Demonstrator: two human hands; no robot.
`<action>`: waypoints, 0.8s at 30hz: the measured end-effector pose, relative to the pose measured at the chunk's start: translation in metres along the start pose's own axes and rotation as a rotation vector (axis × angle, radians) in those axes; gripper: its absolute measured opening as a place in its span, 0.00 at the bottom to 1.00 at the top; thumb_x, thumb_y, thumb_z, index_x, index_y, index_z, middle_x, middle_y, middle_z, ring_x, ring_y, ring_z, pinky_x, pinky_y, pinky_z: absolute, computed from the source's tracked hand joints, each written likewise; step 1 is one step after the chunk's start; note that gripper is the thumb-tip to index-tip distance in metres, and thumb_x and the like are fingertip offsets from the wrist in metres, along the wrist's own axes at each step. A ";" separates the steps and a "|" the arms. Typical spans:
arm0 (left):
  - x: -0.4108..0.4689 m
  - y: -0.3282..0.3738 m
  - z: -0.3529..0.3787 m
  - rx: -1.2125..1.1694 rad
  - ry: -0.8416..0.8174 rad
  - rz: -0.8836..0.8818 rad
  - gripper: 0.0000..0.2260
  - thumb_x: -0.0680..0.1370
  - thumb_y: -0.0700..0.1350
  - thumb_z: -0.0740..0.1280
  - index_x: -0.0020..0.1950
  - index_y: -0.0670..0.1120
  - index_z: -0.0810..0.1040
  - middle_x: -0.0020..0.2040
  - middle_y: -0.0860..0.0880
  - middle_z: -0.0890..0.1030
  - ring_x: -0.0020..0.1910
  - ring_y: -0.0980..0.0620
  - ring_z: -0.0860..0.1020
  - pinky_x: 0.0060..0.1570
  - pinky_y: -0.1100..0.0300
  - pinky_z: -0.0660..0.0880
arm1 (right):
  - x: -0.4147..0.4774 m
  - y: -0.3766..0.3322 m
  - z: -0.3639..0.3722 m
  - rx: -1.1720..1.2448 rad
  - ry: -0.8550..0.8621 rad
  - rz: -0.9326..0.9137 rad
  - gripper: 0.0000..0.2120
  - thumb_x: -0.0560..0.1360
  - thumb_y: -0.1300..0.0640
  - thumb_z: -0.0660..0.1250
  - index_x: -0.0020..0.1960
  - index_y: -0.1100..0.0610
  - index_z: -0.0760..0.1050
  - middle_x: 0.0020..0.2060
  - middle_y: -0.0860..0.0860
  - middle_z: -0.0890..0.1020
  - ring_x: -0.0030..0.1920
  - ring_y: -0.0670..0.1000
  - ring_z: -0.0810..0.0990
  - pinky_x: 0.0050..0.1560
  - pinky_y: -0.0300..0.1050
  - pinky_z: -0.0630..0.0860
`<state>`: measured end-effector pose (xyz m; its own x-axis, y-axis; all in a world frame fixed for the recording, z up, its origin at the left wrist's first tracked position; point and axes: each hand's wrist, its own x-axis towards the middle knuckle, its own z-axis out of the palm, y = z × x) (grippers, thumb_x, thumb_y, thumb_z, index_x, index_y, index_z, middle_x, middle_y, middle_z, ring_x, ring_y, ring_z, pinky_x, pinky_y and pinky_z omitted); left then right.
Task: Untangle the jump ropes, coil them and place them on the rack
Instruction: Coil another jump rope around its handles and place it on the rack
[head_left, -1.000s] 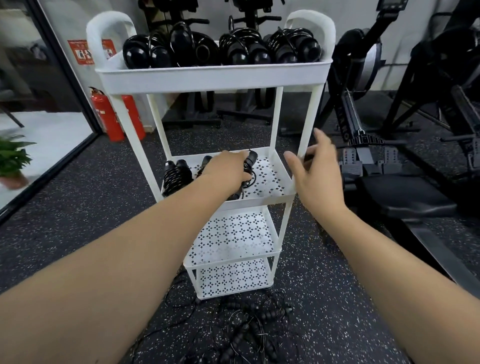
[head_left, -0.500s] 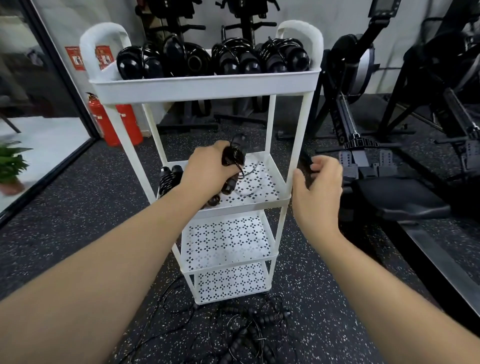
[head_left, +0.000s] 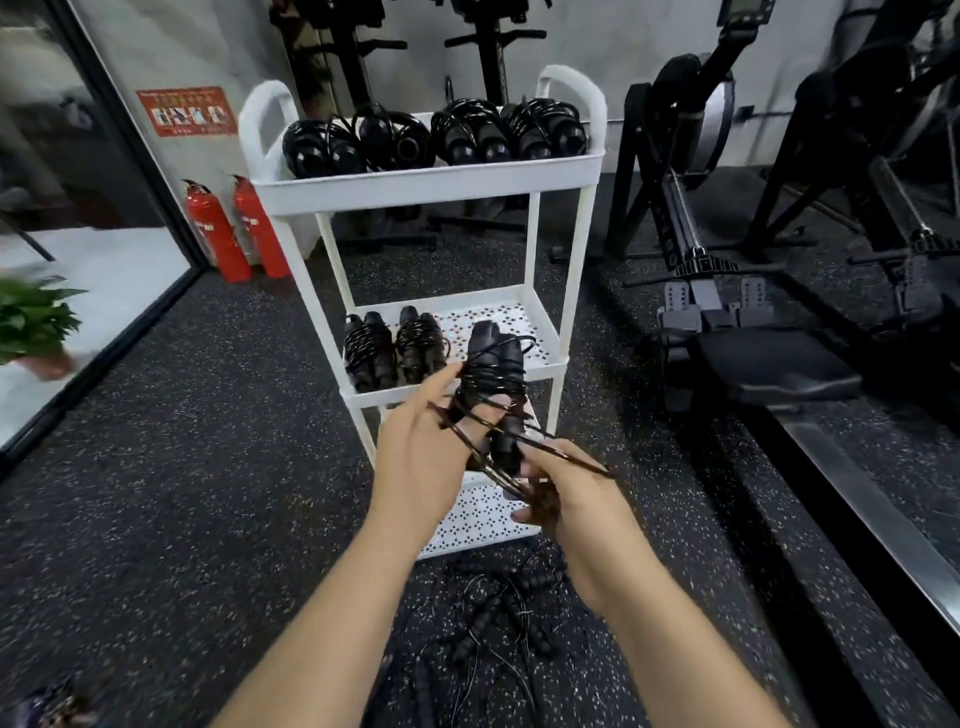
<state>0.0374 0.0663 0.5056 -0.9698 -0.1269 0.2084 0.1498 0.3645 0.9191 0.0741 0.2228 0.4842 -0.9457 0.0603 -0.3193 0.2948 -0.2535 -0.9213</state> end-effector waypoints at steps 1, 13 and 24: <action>-0.008 0.002 0.002 -0.069 -0.020 -0.038 0.19 0.81 0.45 0.74 0.71 0.56 0.80 0.55 0.57 0.88 0.56 0.57 0.86 0.62 0.49 0.82 | -0.008 0.002 -0.001 -0.010 -0.036 0.003 0.06 0.80 0.51 0.75 0.54 0.52 0.86 0.43 0.50 0.87 0.44 0.53 0.82 0.60 0.61 0.80; -0.055 0.002 0.018 -0.393 -0.307 -0.224 0.18 0.84 0.46 0.70 0.72 0.62 0.75 0.63 0.58 0.86 0.65 0.58 0.83 0.67 0.58 0.78 | -0.023 0.012 -0.010 0.221 -0.162 -0.120 0.18 0.82 0.52 0.72 0.65 0.62 0.74 0.52 0.59 0.85 0.44 0.53 0.82 0.42 0.47 0.79; -0.016 -0.028 -0.062 -0.247 -0.216 -0.394 0.29 0.79 0.24 0.62 0.66 0.53 0.84 0.63 0.56 0.86 0.68 0.55 0.81 0.73 0.48 0.74 | -0.013 -0.005 -0.051 -0.331 -0.160 -0.055 0.16 0.83 0.48 0.72 0.55 0.61 0.74 0.37 0.60 0.84 0.31 0.55 0.75 0.28 0.45 0.68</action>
<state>0.0605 0.0015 0.4975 -0.9755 -0.0079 -0.2201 -0.2198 0.0954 0.9709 0.0914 0.2731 0.4817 -0.9631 -0.0927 -0.2527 0.2466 0.0732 -0.9664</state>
